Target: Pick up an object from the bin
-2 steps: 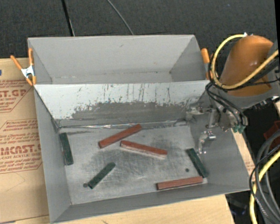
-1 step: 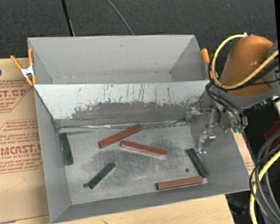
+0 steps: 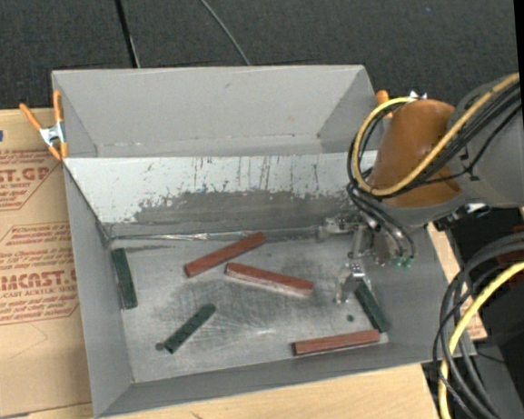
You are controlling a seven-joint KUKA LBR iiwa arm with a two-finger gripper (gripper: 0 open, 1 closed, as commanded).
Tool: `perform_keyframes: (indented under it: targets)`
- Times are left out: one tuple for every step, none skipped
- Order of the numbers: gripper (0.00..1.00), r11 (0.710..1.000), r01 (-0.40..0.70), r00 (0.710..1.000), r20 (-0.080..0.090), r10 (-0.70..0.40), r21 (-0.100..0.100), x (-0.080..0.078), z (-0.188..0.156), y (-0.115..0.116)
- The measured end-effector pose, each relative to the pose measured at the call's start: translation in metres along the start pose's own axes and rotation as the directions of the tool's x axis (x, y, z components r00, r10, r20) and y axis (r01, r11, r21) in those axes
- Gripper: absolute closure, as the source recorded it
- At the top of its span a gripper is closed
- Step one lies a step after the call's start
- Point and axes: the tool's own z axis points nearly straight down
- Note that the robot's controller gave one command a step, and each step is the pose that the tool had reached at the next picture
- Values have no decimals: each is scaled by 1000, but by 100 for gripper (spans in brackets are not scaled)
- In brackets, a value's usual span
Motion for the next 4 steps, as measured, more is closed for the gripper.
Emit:
perform_keyframes:
  targets:
    - [100, 999, -36, 999, -7, 36, -1, -14, 37, 26]
    - [0, 999, -36, 999, -7, 36, 0, -14, 37, 26]
    - [0, 999, -36, 999, -7, 36, 0, -14, 37, 26]
    - [100, 1000, 13, 1000, -13, -13, 0, 5, 45, 80]
